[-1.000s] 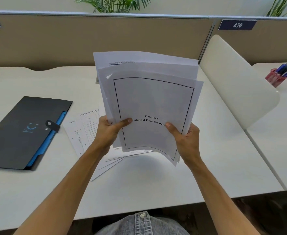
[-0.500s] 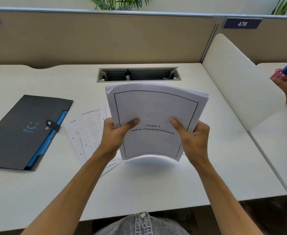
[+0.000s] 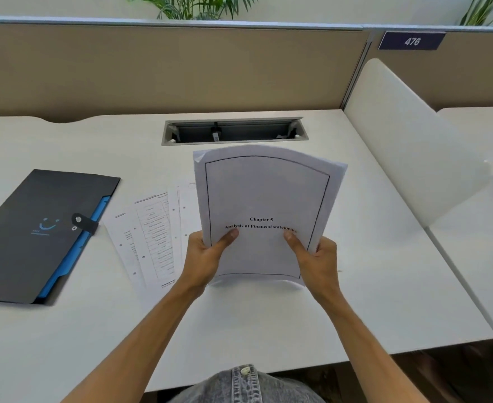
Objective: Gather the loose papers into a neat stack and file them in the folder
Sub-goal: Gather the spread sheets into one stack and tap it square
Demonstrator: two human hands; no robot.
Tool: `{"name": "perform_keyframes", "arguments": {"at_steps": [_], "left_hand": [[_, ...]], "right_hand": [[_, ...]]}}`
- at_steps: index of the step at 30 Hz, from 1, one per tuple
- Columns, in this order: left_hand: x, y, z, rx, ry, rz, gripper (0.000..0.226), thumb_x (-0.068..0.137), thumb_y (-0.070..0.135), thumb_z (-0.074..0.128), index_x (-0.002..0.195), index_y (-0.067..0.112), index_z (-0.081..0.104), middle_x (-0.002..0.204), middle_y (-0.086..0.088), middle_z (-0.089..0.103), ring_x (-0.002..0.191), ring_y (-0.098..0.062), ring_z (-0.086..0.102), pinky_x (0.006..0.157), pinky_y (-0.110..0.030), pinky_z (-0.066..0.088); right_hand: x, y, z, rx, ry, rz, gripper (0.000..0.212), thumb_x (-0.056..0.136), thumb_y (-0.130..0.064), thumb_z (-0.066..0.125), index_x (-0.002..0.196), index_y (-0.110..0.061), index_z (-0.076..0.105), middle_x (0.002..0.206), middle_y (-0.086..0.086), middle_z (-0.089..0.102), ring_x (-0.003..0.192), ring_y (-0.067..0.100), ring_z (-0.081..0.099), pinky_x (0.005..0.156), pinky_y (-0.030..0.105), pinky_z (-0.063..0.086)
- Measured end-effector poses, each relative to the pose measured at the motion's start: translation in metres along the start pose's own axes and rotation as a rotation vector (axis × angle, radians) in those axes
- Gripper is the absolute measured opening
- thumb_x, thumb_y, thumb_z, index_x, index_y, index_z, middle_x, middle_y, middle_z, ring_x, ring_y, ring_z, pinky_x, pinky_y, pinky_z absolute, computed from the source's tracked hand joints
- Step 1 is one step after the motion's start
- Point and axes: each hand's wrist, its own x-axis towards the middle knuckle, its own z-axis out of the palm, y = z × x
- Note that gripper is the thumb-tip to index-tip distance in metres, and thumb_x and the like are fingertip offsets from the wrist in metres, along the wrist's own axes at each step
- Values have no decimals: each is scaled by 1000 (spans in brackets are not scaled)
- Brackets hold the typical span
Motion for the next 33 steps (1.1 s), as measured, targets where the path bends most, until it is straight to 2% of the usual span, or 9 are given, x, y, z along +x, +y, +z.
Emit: {"name": "perform_keyframes", "arguments": {"at_steps": [2, 6, 10, 13, 19, 23, 26, 30, 33], "left_hand": [[5, 1, 4, -14, 39, -25, 14, 85, 24, 72, 92, 35, 77, 96, 9, 77, 89, -12, 73, 72, -25, 59], [22, 6, 11, -52, 60, -158, 13, 86, 21, 73, 98, 24, 72, 96, 5, 77, 88, -14, 74, 66, -24, 59], [36, 9, 18, -19, 10, -277, 19, 87, 10, 70, 105, 15, 71, 103, -3, 76, 90, -20, 74, 72, -31, 59], [40, 6, 22, -17, -14, -315, 26, 86, 4, 68, 112, 9, 69, 105, -7, 75, 92, -24, 73, 76, -34, 60], [42, -9, 33, 56, -48, -350, 17, 89, 8, 65, 104, 16, 71, 86, 9, 77, 71, -3, 72, 52, -11, 49], [47, -25, 38, 302, 48, -305, 18, 94, 25, 61, 103, 13, 72, 91, 0, 74, 79, -15, 70, 65, -23, 55], [50, -35, 41, 502, 76, -274, 24, 93, 33, 61, 97, 11, 71, 80, -3, 72, 68, -18, 70, 73, -36, 60], [57, -42, 47, 880, 67, -239, 41, 88, 48, 58, 114, 17, 66, 105, -2, 72, 96, -24, 68, 88, -38, 53], [62, -49, 54, 1075, 57, -200, 54, 85, 52, 60, 125, 15, 55, 119, -4, 64, 109, -27, 61, 84, -36, 46]], "right_hand": [[2, 7, 0, 7, 29, 24, 18, 86, -29, 73, 82, -12, 75, 79, -4, 76, 74, 11, 69, 69, 25, 57], [10, 14, -4, -5, 65, 5, 11, 93, -24, 68, 91, -16, 75, 84, -7, 76, 78, 9, 70, 69, 22, 57], [19, 21, -13, -74, 116, 39, 10, 93, -24, 67, 88, -18, 73, 76, -18, 73, 70, 1, 65, 65, 14, 49], [27, 27, -25, -142, 150, 107, 9, 91, -26, 70, 88, -19, 75, 78, -14, 75, 73, 6, 68, 68, 24, 53], [37, 35, -49, -225, 193, 255, 7, 88, -24, 71, 81, -27, 71, 83, -11, 74, 84, 19, 71, 80, 36, 56], [40, 34, -60, -271, 234, 277, 16, 88, -23, 70, 74, -30, 67, 80, -14, 70, 82, 17, 68, 74, 30, 49], [42, 33, -69, -299, 257, 283, 13, 89, -22, 69, 77, -26, 66, 77, -16, 67, 81, 19, 66, 74, 29, 46], [46, 33, -81, -332, 276, 281, 3, 90, -21, 68, 87, -23, 67, 77, -17, 66, 83, 23, 65, 78, 29, 45], [48, 33, -90, -340, 295, 286, 2, 89, -22, 68, 87, -23, 68, 77, -16, 66, 84, 24, 65, 77, 30, 45]]}}
